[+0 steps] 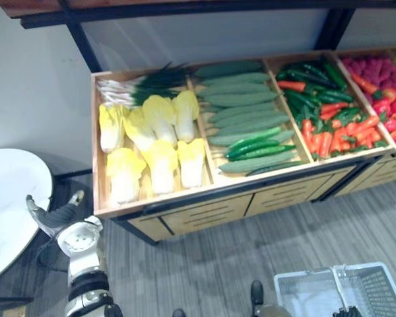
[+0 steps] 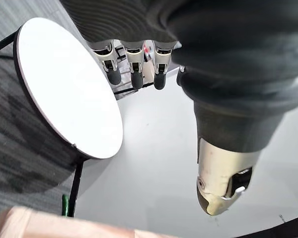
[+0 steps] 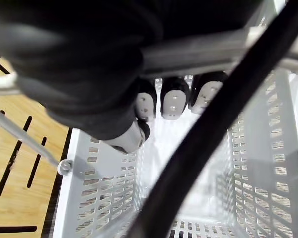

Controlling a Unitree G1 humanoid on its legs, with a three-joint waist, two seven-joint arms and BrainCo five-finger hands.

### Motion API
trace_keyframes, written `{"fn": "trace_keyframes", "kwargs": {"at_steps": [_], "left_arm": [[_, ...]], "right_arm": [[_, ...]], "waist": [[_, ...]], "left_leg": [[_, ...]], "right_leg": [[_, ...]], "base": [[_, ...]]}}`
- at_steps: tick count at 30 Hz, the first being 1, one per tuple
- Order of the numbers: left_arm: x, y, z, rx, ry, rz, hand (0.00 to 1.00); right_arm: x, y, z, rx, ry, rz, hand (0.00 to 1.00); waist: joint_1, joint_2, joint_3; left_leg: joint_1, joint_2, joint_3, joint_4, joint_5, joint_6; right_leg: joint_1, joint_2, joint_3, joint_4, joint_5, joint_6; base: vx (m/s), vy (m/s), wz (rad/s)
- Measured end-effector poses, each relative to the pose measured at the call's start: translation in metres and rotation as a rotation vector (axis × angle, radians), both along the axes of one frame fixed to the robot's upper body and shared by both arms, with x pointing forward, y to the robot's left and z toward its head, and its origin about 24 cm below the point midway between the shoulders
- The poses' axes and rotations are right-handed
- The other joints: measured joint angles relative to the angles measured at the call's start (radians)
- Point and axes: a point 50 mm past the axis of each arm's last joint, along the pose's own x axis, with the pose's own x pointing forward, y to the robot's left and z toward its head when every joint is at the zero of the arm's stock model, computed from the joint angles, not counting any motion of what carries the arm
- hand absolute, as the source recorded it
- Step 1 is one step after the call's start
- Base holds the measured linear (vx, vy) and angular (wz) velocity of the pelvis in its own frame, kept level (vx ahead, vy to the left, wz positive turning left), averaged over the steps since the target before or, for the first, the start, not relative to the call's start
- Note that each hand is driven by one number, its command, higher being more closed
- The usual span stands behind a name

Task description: Pick vegetable in the basket

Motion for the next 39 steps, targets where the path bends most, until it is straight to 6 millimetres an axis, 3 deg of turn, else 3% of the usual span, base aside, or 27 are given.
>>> {"fn": "trace_keyframes", "kwargs": {"at_steps": [4,11,24,28,39], "left_arm": [[0.006,0.012,0.02,0.028,-0.04,0.035,0.0],[0.026,0.001,0.033,0.093,-0.018,-0.03,0.0],[0.045,-0.022,0.033,0.177,0.043,-0.166,0.0],[0.046,-0.024,0.033,0.18,0.047,-0.176,0.0],[0.058,-0.032,0.036,0.18,0.051,-0.212,0.0]], "right_arm": [[0.007,-0.003,0.003,-0.013,-0.015,0.013,1.0],[0.017,-0.002,0.005,-0.023,-0.037,0.028,1.0],[0.038,0.001,0.011,-0.034,-0.096,0.065,1.0],[0.045,0.002,0.013,-0.035,-0.114,0.073,1.0],[0.052,0.005,0.014,-0.037,-0.139,0.067,1.0]], "waist": [[0.0,0.006,0.02],[0.0,0.001,0.056],[-0.006,0.0,0.117],[-0.021,-0.006,0.133],[-0.026,-0.005,0.158]], "left_leg": [[-0.025,-0.005,0.007,0.0,0.0,0.001],[-0.033,-0.016,0.007,0.007,0.0,0.002],[-0.061,-0.017,0.008,0.016,-0.005,0.01],[-0.063,-0.017,0.011,0.015,-0.005,0.009],[-0.067,-0.022,0.041,0.019,-0.005,0.009]], "right_leg": [[-0.035,-0.002,0.011,0.006,0.0,0.0],[-0.049,-0.012,0.024,0.012,0.0,0.001],[-0.086,-0.013,0.033,0.027,0.002,0.003],[-0.089,-0.013,0.035,0.028,0.003,0.004],[-0.128,-0.012,0.073,0.051,0.003,0.004]], "base": [[0.01,0.0,-0.08],[0.0,0.0,-0.03],[-0.01,-0.004,-0.01],[0.0,-0.001,-0.02],[0.0,-0.004,-0.09]]}}
